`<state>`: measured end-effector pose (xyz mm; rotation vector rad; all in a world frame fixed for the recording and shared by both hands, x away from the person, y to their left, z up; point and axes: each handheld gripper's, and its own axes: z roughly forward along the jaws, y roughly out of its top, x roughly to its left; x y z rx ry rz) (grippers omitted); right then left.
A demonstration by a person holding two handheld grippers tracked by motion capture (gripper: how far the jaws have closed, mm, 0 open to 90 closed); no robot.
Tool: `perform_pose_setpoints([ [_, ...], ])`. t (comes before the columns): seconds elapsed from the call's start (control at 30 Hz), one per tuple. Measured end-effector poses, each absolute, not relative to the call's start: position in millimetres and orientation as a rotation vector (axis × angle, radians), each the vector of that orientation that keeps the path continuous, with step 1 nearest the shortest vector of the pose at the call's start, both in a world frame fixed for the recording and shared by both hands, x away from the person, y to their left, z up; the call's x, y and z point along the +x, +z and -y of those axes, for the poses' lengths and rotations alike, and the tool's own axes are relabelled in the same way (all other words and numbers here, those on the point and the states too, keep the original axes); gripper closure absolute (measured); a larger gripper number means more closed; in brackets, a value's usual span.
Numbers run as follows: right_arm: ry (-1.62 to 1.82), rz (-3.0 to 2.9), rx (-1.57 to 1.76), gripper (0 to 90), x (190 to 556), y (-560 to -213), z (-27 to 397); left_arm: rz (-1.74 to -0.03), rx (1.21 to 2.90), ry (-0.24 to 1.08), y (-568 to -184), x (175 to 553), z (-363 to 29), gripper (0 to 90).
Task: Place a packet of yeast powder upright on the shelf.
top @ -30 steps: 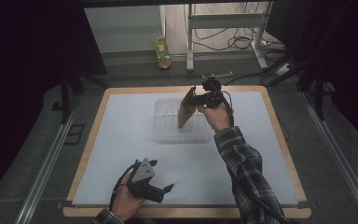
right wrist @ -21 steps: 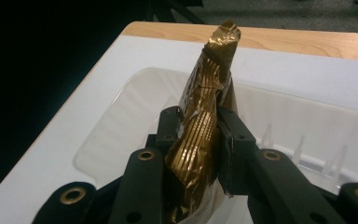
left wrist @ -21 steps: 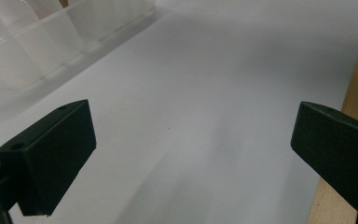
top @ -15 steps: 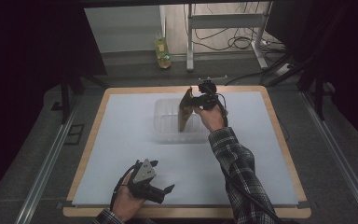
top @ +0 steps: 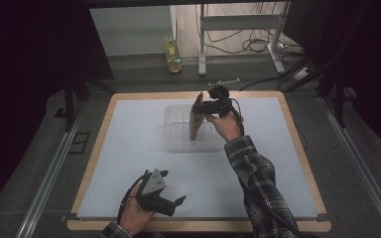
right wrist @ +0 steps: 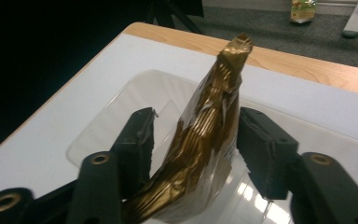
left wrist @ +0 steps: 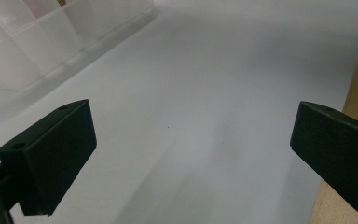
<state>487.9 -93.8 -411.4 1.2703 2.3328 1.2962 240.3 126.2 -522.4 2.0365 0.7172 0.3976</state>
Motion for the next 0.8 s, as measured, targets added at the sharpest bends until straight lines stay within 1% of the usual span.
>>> perform_pose_setpoints([
  [0.37,1.258,-2.387,1.142,33.2,473,-404,90,-0.728,2.041,0.414,-522,242,-130,0.8],
  [0.8,1.287,-2.437,1.012,23.9,458,-402,88,-0.733,2.05,0.46,-523,244,-133,0.8],
])
